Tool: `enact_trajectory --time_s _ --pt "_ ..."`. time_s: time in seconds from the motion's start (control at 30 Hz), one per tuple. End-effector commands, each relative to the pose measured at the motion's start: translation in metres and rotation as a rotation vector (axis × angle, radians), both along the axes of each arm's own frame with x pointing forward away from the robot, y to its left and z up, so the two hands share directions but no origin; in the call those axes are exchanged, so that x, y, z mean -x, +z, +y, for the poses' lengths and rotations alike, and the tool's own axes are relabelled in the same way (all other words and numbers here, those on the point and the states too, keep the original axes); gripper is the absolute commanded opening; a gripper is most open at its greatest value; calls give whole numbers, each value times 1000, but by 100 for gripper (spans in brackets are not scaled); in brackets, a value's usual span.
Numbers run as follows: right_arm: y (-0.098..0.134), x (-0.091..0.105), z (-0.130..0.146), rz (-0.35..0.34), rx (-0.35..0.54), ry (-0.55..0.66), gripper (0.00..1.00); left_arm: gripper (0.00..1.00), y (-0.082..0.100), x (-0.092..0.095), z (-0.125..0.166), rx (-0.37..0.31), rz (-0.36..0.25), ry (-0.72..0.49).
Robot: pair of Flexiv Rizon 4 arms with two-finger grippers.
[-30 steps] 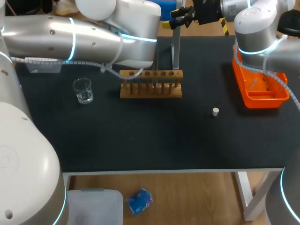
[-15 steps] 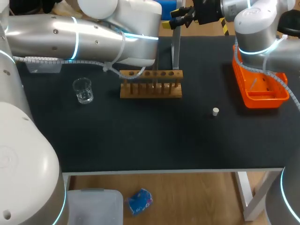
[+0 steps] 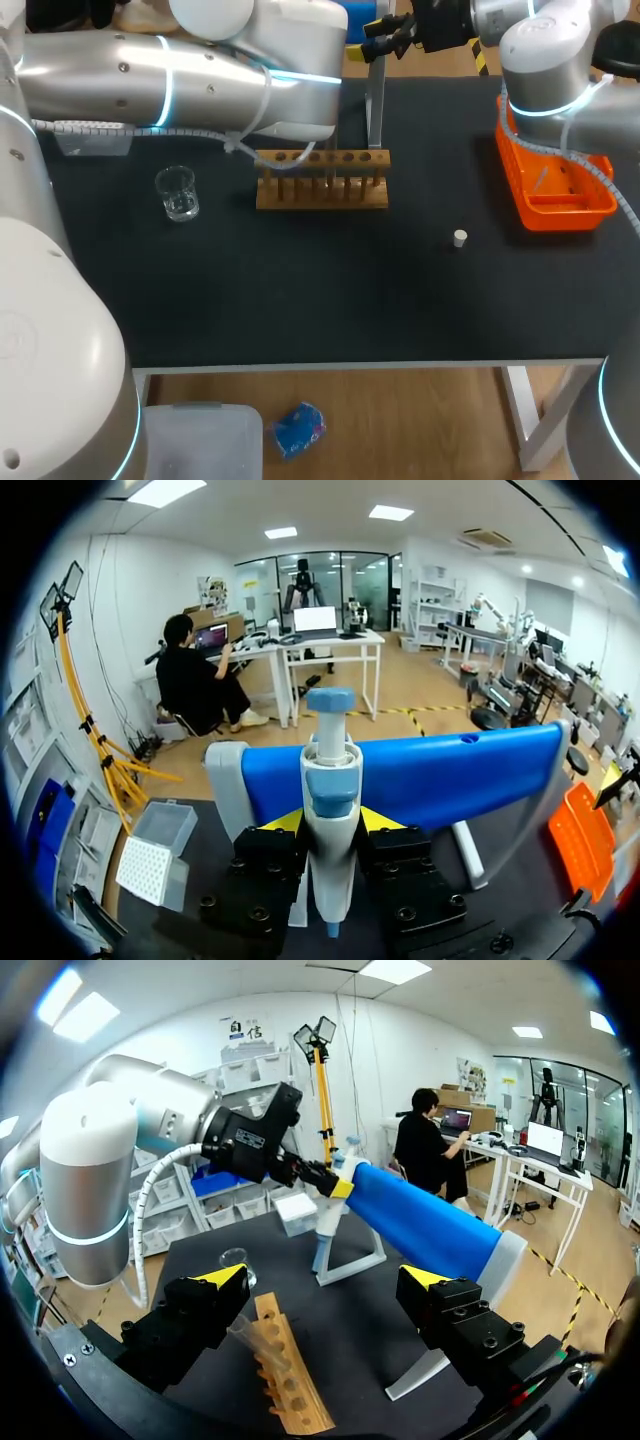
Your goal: Invert the test tube, pick up the pipette, mount the tip to pipette, aspirate from beaker and dispense into the tube, eject the tip, return the pipette, and cap with the stopper.
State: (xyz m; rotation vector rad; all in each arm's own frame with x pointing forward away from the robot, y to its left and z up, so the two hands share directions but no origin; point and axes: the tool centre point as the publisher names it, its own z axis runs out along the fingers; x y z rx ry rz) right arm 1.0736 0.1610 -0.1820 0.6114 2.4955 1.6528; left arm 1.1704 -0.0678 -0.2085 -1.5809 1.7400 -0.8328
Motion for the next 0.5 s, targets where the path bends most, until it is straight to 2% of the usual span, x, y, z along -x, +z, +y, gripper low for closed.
enact_trajectory --time_s 0.03,0.17,0.2,0.33,0.37,0.5 --pt "1 -1 -1 4 3 4 100 0 -3 -3 0 1 14 -3" --pt "1 -1 -1 4 3 4 100 0 -3 -3 0 0 18 -3" --pt "1 -1 -1 4 3 4 100 13 -3 -3 0 1 19 -4" --pt "1 -1 -1 4 3 4 100 89 -4 -2 0 6 21 -2" --pt "1 -1 -1 4 3 4 100 100 -3 -1 0 8 21 -2" --pt "1 -1 -1 4 3 4 100 100 -1 2 -1 14 20 -3"
